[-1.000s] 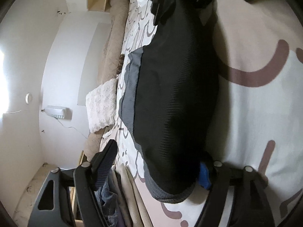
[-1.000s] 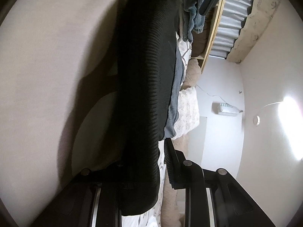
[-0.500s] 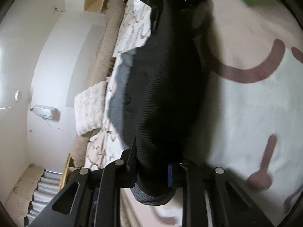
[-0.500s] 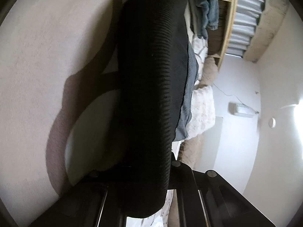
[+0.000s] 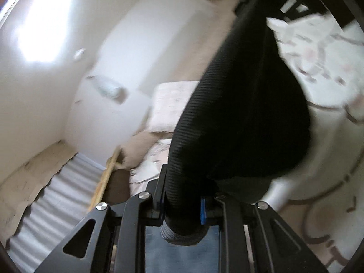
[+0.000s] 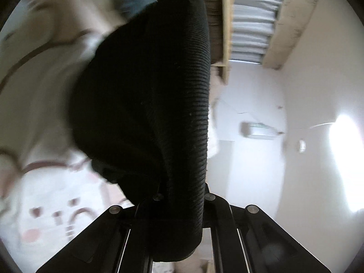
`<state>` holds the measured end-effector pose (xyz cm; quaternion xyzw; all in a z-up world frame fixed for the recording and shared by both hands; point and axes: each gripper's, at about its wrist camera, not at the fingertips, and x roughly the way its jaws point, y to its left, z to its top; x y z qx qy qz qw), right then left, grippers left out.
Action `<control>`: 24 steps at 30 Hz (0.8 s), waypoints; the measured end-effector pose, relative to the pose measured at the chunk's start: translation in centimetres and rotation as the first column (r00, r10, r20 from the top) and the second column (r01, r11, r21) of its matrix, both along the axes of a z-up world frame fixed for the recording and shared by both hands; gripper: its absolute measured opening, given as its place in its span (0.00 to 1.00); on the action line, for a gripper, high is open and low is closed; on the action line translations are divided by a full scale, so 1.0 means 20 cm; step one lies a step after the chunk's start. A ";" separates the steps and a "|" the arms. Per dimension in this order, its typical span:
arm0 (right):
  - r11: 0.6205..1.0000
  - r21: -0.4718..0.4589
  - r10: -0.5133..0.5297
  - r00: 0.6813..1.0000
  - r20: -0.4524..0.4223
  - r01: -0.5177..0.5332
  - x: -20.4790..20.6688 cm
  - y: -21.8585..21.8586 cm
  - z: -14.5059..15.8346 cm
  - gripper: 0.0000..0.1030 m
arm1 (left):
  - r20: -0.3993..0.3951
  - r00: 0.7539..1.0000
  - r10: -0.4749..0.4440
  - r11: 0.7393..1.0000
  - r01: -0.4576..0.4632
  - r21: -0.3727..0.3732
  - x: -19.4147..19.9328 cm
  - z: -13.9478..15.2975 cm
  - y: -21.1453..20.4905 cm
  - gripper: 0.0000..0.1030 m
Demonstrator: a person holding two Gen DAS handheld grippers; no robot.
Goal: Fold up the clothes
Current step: 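Lift the pants bundle with both tools and carry it toward the clothes stack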
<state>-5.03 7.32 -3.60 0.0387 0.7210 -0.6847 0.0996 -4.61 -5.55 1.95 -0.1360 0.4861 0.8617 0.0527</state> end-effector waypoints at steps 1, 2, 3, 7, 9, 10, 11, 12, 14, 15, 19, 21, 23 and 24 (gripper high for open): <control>1.000 -0.018 0.007 1.000 -0.023 -0.007 -0.03 -0.06 0.09 0.05 | -0.024 0.999 0.020 1.000 -0.020 0.006 -0.02 0.07 -0.05 0.21; 0.999 -0.040 0.013 0.999 -0.042 -0.015 -0.07 -0.12 0.18 0.05 | -0.049 0.998 0.040 0.999 -0.040 0.013 -0.03 0.15 -0.10 0.21; 0.998 -0.063 0.019 0.998 -0.054 -0.022 -0.09 -0.17 0.25 0.05 | -0.073 0.996 0.061 0.998 -0.059 0.020 -0.05 0.22 -0.15 0.21; 0.981 -0.186 0.034 0.997 -0.074 -0.047 -0.19 -0.41 0.54 0.05 | -0.114 0.983 0.146 0.988 -0.141 0.057 -0.14 0.43 -0.38 0.21; 0.970 -0.237 0.040 0.997 -0.072 -0.056 -0.25 -0.55 0.64 0.05 | -0.128 0.973 0.190 0.980 -0.182 0.075 -0.19 0.51 -0.50 0.21; 0.964 -0.259 0.044 0.996 -0.072 -0.062 -0.28 -0.62 0.69 0.05 | -0.131 0.969 0.212 0.975 -0.201 0.090 -0.23 0.54 -0.57 0.21; 0.960 -0.271 0.047 0.996 -0.071 -0.064 -0.31 -0.69 0.72 0.05 | -0.132 0.962 0.237 0.969 -0.226 0.097 -0.28 0.56 -0.63 0.21; 0.958 -0.278 0.048 0.996 -0.071 -0.067 -0.34 -0.76 0.74 0.05 | -0.133 0.956 0.263 0.963 -0.250 0.104 -0.32 0.59 -0.70 0.21; 0.954 -0.291 0.052 0.996 -0.070 -0.070 -0.42 -0.91 0.77 0.05 | -0.120 0.943 0.311 0.946 -0.294 0.140 -0.42 0.62 -0.83 0.21; 0.951 -0.301 0.049 0.997 -0.062 -0.065 -0.47 -1.00 0.79 0.05 | -0.110 0.936 0.333 0.936 -0.314 0.160 -0.49 0.63 -0.90 0.21; 0.947 -0.317 0.037 0.998 -0.053 -0.052 -0.60 -1.24 0.76 0.05 | -0.039 0.908 0.417 0.878 -0.391 0.278 -0.72 0.65 -1.14 0.21; 0.945 -0.323 0.035 0.998 -0.046 -0.047 -0.68 -1.35 0.75 0.05 | -0.009 0.895 0.446 0.848 -0.419 0.324 -0.81 0.63 -1.24 0.21; 0.943 -0.331 0.035 0.999 -0.029 -0.043 -0.74 -1.44 0.74 0.05 | 0.001 0.886 0.464 0.833 -0.437 0.339 -0.88 0.59 -1.29 0.21; 0.942 -0.334 0.033 0.999 -0.026 -0.040 -0.77 -1.47 0.73 0.05 | 0.000 0.882 0.472 0.829 -0.444 0.340 -0.91 0.57 -1.31 0.21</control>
